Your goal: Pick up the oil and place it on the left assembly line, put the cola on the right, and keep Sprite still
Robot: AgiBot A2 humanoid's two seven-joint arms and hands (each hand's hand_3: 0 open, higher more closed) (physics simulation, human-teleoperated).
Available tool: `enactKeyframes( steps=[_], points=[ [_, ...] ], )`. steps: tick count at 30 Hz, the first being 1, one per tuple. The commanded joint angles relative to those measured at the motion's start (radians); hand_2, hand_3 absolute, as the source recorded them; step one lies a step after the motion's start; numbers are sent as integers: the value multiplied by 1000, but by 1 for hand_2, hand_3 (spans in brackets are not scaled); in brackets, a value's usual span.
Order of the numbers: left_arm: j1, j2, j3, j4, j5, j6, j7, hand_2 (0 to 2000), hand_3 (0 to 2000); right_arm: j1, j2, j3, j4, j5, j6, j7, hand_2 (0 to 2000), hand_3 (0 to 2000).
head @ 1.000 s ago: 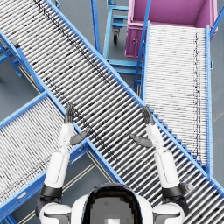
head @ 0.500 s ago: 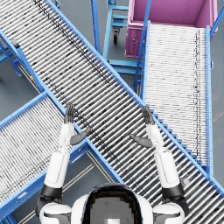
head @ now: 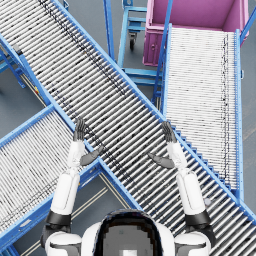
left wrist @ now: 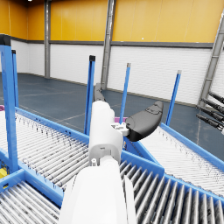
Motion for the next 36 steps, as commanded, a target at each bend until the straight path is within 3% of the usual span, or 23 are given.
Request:
enactKeyframes(
  steps=[1,36],
  points=[
    [0,0,0,0,0,0,0,0,0,0,0,0,0,0,0,0,0,0],
    [0,0,0,0,0,0,0,0,0,0,0,0,0,0,0,0,0,0]
  ],
)
